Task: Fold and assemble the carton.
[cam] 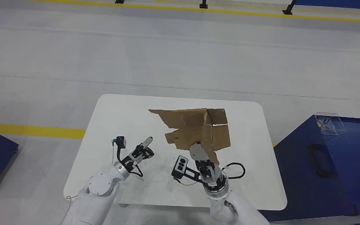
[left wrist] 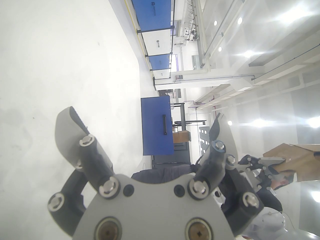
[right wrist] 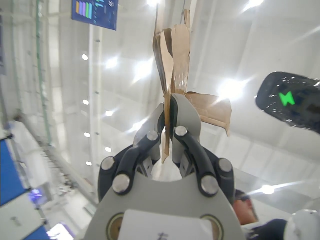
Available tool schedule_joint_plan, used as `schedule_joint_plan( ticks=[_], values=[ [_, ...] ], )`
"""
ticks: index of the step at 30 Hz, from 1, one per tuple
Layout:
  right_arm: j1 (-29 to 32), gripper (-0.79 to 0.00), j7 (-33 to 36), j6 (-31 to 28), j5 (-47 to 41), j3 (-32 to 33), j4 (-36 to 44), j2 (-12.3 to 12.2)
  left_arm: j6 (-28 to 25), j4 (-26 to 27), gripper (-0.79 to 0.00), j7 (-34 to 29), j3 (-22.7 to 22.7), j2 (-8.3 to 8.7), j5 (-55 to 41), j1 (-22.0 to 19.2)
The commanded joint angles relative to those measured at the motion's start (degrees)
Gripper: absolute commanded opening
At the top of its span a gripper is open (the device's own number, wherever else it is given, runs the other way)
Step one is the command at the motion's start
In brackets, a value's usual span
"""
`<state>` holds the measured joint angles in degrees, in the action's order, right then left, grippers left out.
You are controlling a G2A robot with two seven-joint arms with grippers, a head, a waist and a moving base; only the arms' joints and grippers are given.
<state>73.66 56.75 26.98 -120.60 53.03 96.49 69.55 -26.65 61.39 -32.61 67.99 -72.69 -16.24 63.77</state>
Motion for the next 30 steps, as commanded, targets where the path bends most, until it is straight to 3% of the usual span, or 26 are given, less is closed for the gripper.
schedule_joint_plan(
  ticks=[1, 7, 11, 17, 30],
  values=[
    [0.14, -0.785, 6.0, -9.74, 19.65, 4.16, 1.47, -0.67, 0.0, 0.0, 0.0, 0.0, 0.0, 0.0, 0.0, 0.0],
    [4.52, -0.785, 11.78, -34.23, 40.39, 16.58, 6.01, -2.0, 0.0, 0.0, 0.0, 0.0, 0.0, 0.0, 0.0, 0.0],
    [7.94, -0.785, 11.31, -61.93, 58.4, 25.57, 8.48, -2.19, 0.0, 0.0, 0.0, 0.0, 0.0, 0.0, 0.0, 0.0],
    [11.72, -0.785, -4.68, -79.2, 83.95, 29.6, 12.58, -1.59, 0.0, 0.0, 0.0, 0.0, 0.0, 0.0, 0.0, 0.0],
    [11.58, -0.785, -5.81, -80.32, 86.13, 30.08, 13.18, -1.57, 0.0, 0.0, 0.0, 0.0, 0.0, 0.0, 0.0, 0.0]
  ],
)
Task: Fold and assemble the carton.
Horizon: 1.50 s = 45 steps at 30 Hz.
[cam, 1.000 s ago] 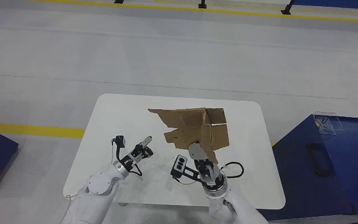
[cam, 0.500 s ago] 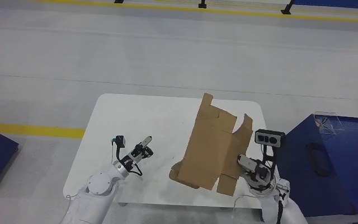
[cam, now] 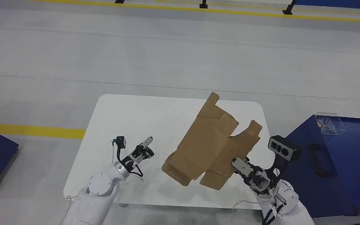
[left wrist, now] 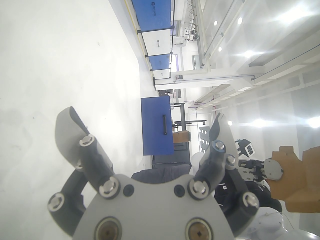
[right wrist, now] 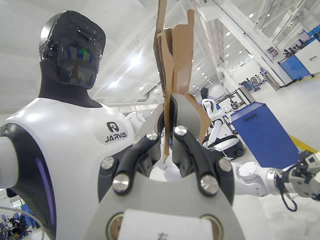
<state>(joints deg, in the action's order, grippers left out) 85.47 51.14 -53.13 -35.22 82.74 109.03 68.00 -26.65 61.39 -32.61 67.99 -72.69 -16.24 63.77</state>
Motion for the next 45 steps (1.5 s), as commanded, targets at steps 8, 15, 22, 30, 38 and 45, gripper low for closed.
schedule_joint_plan(
  ticks=[8, 15, 22, 30, 38, 45],
  values=[
    [1.35, -0.785, -8.99, -4.87, 32.32, 22.21, 17.3, -0.48, 0.0, 0.0, 0.0, 0.0, 0.0, 0.0, 0.0, 0.0],
    [-1.43, -0.785, -22.39, -4.87, 62.48, 38.31, 25.61, 0.35, 0.0, 0.0, 0.0, 0.0, 0.0, 0.0, 0.0, 0.0],
    [-6.77, -0.785, -49.0, -4.87, 106.39, 41.1, 25.61, -1.85, 0.0, 0.0, 0.0, 0.0, 0.0, 0.0, 0.0, 0.0],
    [0.84, -0.785, -85.59, 11.1, 159.39, 28.44, 25.61, -4.05, 0.0, 0.0, 0.0, 0.0, 0.0, 0.0, 0.0, 0.0],
    [10.79, -0.785, -82.65, 36.83, 195.83, 4.51, 25.61, -4.45, 0.0, 0.0, 0.0, 0.0, 0.0, 0.0, 0.0, 0.0],
    [8.75, -0.785, -77.24, 41.17, 191.46, -1.79, 25.61, -3.76, 0.0, 0.0, 0.0, 0.0, 0.0, 0.0, 0.0, 0.0]
  ],
)
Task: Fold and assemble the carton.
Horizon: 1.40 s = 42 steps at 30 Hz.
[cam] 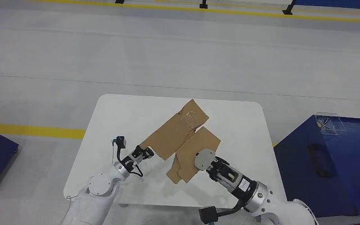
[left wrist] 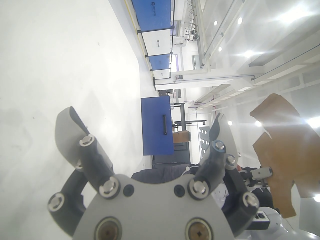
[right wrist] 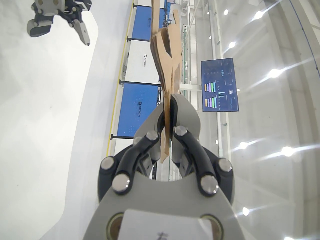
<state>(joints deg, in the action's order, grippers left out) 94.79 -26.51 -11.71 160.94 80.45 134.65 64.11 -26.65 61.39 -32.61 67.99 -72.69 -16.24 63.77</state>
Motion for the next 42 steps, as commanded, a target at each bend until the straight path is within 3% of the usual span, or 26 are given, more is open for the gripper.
schedule_joint_plan(
  ticks=[1, 4, 9, 13, 19, 25, 29, 40, 42],
  values=[
    [-1.08, -0.785, -0.09, -0.94, -9.73, 0.98, 0.0, 0.24, 0.0, 0.0, 0.0, 0.0, 0.0, 0.0, 0.0, 0.0],
    [-3.4, -0.785, -4.53, -8.08, -27.06, 5.29, 0.0, 0.25, 0.0, 0.0, 0.0, 0.0, 0.0, 0.0, 0.0, 0.0],
    [-5.09, -0.785, -9.72, -31.46, -66.07, 18.74, 0.0, -0.24, 0.0, 0.0, 0.0, 0.0, 0.0, 0.0, 0.0, 0.0],
    [-1.19, -0.785, -4.73, -46.07, -91.73, 24.5, 0.0, -0.85, 0.0, 0.0, 0.0, 0.0, 0.0, 0.0, 0.0, 0.0],
    [5.15, -0.785, 14.13, -46.29, -120.77, 16.6, -0.3, -3.48, 0.0, 0.0, 0.0, 0.0, 0.0, 0.0, 0.0, 0.0],
    [1.79, -0.785, 32.39, -46.29, -147.16, 3.85, -9.32, -6.15, 0.0, 0.0, 0.0, 0.0, 0.0, 0.0, 0.0, 0.0],
    [-1.87, -0.785, 41.17, -46.29, -158.68, -3.61, -15.84, -6.97, 0.0, 0.0, 0.0, 0.0, 0.0, 0.0, 0.0, 0.0],
    [-1.87, -0.785, 41.17, -46.29, -158.68, -3.61, -15.84, -6.97, 0.0, 0.0, 0.0, 0.0, 0.0, 0.0, 0.0, 0.0],
    [-1.72, -0.785, 40.19, -46.01, -162.42, -4.0, -13.46, -6.98, 0.0, 0.0, 0.0, 0.0, 0.0, 0.0, 0.0, 0.0]
  ],
)
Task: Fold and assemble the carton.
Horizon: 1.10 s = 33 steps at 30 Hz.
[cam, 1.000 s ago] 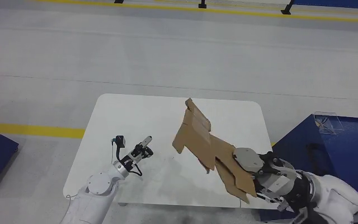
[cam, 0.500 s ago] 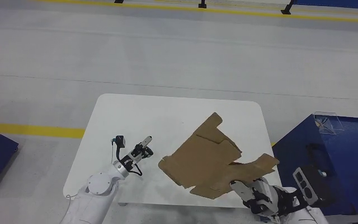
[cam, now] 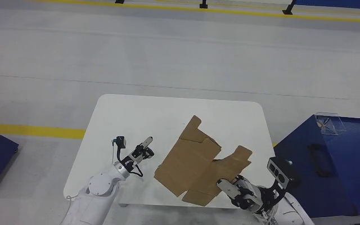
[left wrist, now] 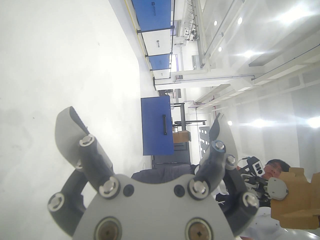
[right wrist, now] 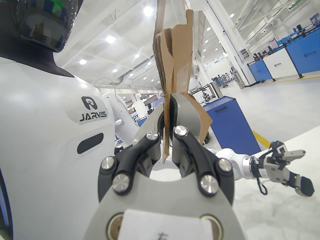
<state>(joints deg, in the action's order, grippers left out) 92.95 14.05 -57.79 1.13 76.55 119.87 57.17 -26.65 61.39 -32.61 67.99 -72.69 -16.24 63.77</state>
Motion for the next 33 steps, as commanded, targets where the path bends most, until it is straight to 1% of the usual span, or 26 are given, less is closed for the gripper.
schedule_joint_plan(
  ticks=[1, 2, 4, 6, 8, 9, 11, 13, 15, 17, 18, 21, 23, 26, 27, 29, 32, 33],
  values=[
    [0.52, -0.785, -0.29, 0.28, -5.56, -0.44, 1.9, -0.15, 0.0, 0.0, 0.0, 0.0, 0.0, 0.0, 0.0, 0.0],
    [1.01, -0.785, 0.14, 0.19, -10.95, -1.93, 2.8, -0.34, 0.0, 0.0, 0.0, 0.0, 0.0, 0.0, 0.0, 0.0],
    [0.88, -0.785, 3.38, 1.67, -26.21, -5.73, 4.34, -0.99, 0.0, 0.0, 0.0, 0.0, 0.0, 0.0, 0.0, 0.0],
    [-0.94, -0.785, 9.52, 6.32, -45.64, -9.22, 6.43, -1.66, 0.0, 0.0, 0.0, 0.0, 0.0, 0.0, 0.0, 0.0],
    [-3.03, -0.785, 18.9, 13.3, -67.64, -10.84, 7.26, -1.99, 0.0, 0.0, 0.0, 0.0, 0.0, 0.0, 0.0, 0.0],
    [-3.67, -0.785, 24.01, 17.45, -78.3, -10.74, 6.57, -1.98, 0.0, 0.0, 0.0, 0.0, 0.0, 0.0, 0.0, 0.0],
    [-4.0, -0.785, 33.9, 28.57, -96.92, -10.32, 3.85, -1.75, 0.0, 0.0, 0.0, 0.0, 0.0, 0.0, 0.0, 0.0],
    [-3.66, -0.785, 40.04, 40.13, -109.65, -10.66, 0.54, -1.39, 0.0, 0.0, 0.0, 0.0, 0.0, 0.0, 0.0, 0.0],
    [-3.54, -0.785, 40.98, 51.41, -118.93, -12.55, -1.38, -0.99, 0.0, 0.0, 0.0, 0.0, 0.0, 0.0, 0.0, 0.0],
    [-4.0, -0.785, 39.52, 61.94, -127.0, -15.05, -2.78, -0.52, 0.0, 0.0, 0.0, 0.0, 0.0, 0.0, 0.0, 0.0],
    [-4.39, -0.785, 38.19, 66.59, -130.23, -16.23, -3.58, -0.31, 0.0, 0.0, 0.0, 0.0, 0.0, 0.0, 0.0, 0.0],
    [-5.21, -0.785, 33.41, 75.98, -137.67, -19.88, -5.16, 0.42, 0.0, 0.0, 0.0, 0.0, 0.0, 0.0, 0.0, 0.0],
    [-5.86, -0.785, 31.04, 79.1, -140.68, -21.71, -6.2, 0.94, 0.0, 0.0, 0.0, 0.0, 0.0, 0.0, 0.0, 0.0],
    [-6.86, -0.785, 28.72, 81.34, -141.35, -23.93, -7.26, 1.72, 0.0, 0.0, 0.0, 0.0, 0.0, 0.0, 0.0, 0.0],
    [-7.21, -0.785, 28.4, 81.29, -140.64, -24.27, -7.62, 1.95, 0.0, 0.0, 0.0, 0.0, 0.0, 0.0, 0.0, 0.0],
    [-7.8, -0.785, 29.69, 78.93, -136.89, -24.01, -7.78, 2.39, 0.0, 0.0, 0.0, 0.0, 0.0, 0.0, 0.0, 0.0],
    [-8.2, -0.785, 35.58, 69.52, -123.54, -21.37, -7.31, 2.75, 0.0, 0.0, 0.0, 0.0, 0.0, 0.0, 0.0, 0.0],
    [-8.0, -0.785, 37.95, 65.44, -118.75, -20.02, -7.04, 2.79, 0.0, 0.0, 0.0, 0.0, 0.0, 0.0, 0.0, 0.0]
  ],
)
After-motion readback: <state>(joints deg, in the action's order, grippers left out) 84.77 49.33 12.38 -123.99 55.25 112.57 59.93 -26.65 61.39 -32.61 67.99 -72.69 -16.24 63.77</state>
